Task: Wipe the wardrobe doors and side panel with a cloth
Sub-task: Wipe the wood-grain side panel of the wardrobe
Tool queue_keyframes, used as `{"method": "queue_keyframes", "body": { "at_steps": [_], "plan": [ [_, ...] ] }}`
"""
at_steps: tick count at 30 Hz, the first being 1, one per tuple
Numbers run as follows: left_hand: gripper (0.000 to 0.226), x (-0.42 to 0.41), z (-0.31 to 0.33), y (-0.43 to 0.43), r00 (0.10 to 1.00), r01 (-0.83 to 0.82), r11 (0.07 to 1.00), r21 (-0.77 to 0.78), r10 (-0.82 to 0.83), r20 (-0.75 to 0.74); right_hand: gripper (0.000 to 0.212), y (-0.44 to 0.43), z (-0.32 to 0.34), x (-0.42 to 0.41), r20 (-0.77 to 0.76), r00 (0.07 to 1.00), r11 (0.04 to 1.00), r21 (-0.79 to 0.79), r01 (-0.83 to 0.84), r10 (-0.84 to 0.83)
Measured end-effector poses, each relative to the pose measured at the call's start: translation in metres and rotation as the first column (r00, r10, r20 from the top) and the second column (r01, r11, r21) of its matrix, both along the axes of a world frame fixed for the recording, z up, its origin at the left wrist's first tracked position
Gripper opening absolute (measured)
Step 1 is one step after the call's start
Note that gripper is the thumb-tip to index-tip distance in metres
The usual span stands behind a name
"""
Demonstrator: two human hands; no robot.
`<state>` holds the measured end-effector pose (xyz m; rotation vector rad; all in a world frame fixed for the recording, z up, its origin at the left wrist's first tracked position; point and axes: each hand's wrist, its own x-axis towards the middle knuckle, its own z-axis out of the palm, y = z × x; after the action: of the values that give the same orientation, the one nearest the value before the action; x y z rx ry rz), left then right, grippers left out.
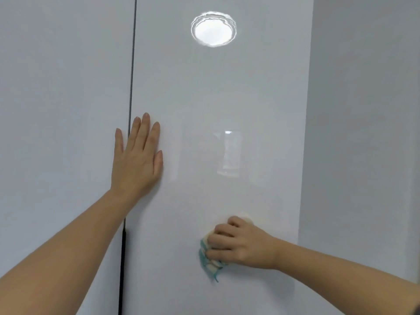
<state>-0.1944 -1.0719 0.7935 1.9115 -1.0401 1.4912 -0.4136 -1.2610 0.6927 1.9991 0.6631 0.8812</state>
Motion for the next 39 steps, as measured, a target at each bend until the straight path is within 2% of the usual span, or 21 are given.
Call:
{"method": "queue_keyframes", "body": {
  "at_steps": [2, 4, 8, 10, 12, 14, 17, 21, 25, 28, 29, 31, 33, 35, 37, 39],
  "plan": [
    [0.061, 0.007, -0.006, 0.01, 1.0, -0.026, 0.999, 0.044, 0.026, 0.006, 0.022, 0.009, 0.025, 0.022, 0.105, 0.993, 0.998, 0.03, -0.054, 0.051],
    [0.061, 0.01, -0.005, 0.018, 0.999, -0.027, 0.997, 0.078, 0.025, 0.032, 0.032, 0.021, 0.068, 0.047, 0.291, 0.955, 0.985, 0.133, -0.107, 0.065],
    [0.058, 0.019, 0.004, 0.038, 0.995, 0.011, 0.988, 0.156, -0.027, 0.099, 0.043, 0.057, 0.171, 0.088, 0.59, 0.802, 0.89, 0.409, -0.202, -0.089],
    [0.059, 0.031, 0.006, 0.049, 0.99, -0.019, 0.975, 0.221, -0.013, 0.14, 0.044, 0.072, 0.207, 0.101, 0.627, 0.754, 0.809, 0.538, -0.237, -0.196],
    [0.06, 0.044, 0.005, 0.058, 0.991, -0.069, 0.97, 0.231, 0.04, 0.13, 0.044, 0.083, 0.212, 0.116, 0.641, 0.732, 0.769, 0.581, -0.267, -0.23],
    [0.061, 0.055, 0.003, 0.064, 0.993, -0.101, 0.976, 0.194, 0.087, 0.08, 0.038, 0.093, 0.189, 0.13, 0.659, 0.738, 0.833, 0.484, -0.268, -0.146],
    [0.061, 0.061, -0.001, 0.067, 0.994, -0.096, 0.978, 0.186, 0.086, 0.064, 0.022, 0.1, 0.116, 0.145, 0.581, 0.813, 0.919, 0.301, -0.254, 0.035],
    [0.062, 0.057, -0.003, 0.064, 0.996, -0.083, 0.982, 0.169, 0.076, 0.05, 0.021, 0.096, 0.007, 0.135, 0.324, 0.943, 0.947, 0.273, -0.173, 0.078],
    [0.06, 0.045, -0.019, 0.061, 0.991, -0.067, 0.967, 0.245, 0.035, 0.132, 0.022, 0.078, -0.061, 0.102, 0.045, 0.998, 0.995, 0.094, -0.041, 0.037],
    [0.06, 0.034, -0.029, 0.054, 0.983, -0.05, 0.954, 0.296, -0.006, 0.185, 0.02, 0.067, -0.046, 0.085, -0.002, 0.999, 0.999, -0.015, -0.04, 0.04],
    [0.06, 0.031, -0.029, 0.051, 0.982, -0.048, 0.954, 0.295, -0.009, 0.19, 0.02, 0.064, -0.027, 0.083, 0.032, 0.998, 0.998, -0.026, -0.054, 0.054],
    [0.06, 0.022, -0.021, 0.042, 0.981, -0.033, 0.961, 0.274, -0.022, 0.195, 0.024, 0.054, 0.033, 0.073, 0.226, 0.972, 0.998, -0.017, -0.068, 0.07],
    [0.061, 0.01, -0.012, 0.03, 0.978, -0.013, 0.967, 0.253, -0.04, 0.203, 0.024, 0.032, 0.106, 0.054, 0.507, 0.862, 0.997, 0.073, -0.036, -0.006],
    [0.061, 0.0, -0.002, 0.021, 0.977, 0.004, 0.973, 0.233, -0.053, 0.204, 0.028, 0.013, 0.171, 0.028, 0.665, 0.717, 0.954, 0.3, 0.0, -0.209],
    [0.061, -0.011, 0.004, 0.01, 0.978, 0.026, 0.976, 0.218, -0.07, 0.199, 0.038, 0.0, 0.198, 0.005, 0.643, 0.662, 0.85, 0.526, -0.018, -0.384],
    [0.061, -0.019, 0.007, 0.002, 0.978, 0.046, 0.978, 0.204, -0.086, 0.192, 0.042, 0.0, 0.184, -0.002, 0.599, 0.678, 0.788, 0.614, -0.046, -0.427]
  ]
}}
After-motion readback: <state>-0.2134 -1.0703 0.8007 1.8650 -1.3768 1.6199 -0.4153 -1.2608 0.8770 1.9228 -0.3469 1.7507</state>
